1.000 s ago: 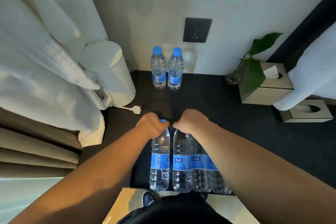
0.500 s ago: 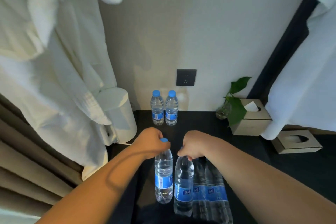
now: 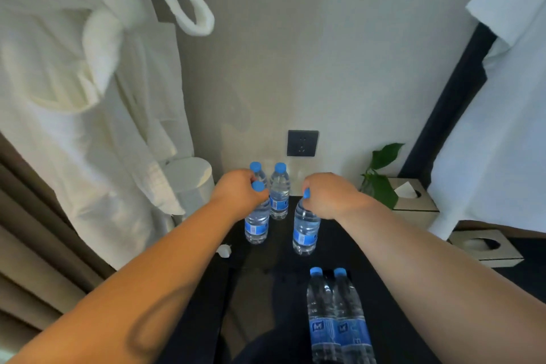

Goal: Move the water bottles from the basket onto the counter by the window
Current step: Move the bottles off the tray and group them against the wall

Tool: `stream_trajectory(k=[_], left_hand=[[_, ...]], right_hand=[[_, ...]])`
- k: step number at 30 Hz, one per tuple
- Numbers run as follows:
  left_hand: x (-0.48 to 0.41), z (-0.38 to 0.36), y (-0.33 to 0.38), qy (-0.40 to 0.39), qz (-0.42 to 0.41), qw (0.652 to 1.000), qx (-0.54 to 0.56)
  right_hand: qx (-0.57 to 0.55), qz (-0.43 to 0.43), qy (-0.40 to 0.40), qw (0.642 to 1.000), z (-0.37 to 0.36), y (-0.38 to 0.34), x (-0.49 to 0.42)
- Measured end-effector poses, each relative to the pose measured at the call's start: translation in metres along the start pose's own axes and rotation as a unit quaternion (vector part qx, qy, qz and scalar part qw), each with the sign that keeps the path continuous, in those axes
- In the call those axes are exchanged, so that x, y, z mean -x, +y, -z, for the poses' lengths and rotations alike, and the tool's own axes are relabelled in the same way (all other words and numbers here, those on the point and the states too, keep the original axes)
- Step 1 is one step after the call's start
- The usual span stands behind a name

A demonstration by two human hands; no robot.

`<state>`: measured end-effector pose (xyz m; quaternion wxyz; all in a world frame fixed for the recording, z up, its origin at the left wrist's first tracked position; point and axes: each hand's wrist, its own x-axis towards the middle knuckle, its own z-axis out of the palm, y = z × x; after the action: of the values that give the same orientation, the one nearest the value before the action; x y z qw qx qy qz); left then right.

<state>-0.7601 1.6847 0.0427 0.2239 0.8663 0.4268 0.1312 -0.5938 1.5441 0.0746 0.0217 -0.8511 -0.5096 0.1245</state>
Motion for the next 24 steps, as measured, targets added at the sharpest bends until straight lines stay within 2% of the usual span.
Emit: stream_trajectory(k=[13, 21, 24], left_hand=[[-0.048, -0.013, -0.012, -0.028, 0.019, 0.996, -0.082], [-0.065, -0.031, -0.033, -0.036, 0.006, 0.998, -0.06], [-0.065, -0.035, -0.045, -0.013, 0.005, 0.999, -0.047]], right_hand=[[-0.01, 0.006, 0.041, 0.999, -0.019, 0.032, -0.088], [-0.002, 0.004, 0.029, 1.0, -0.039, 0.031, -0.125], [-0.005, -0.012, 0.044, 0.999, -0.047, 0.031, -0.129]])
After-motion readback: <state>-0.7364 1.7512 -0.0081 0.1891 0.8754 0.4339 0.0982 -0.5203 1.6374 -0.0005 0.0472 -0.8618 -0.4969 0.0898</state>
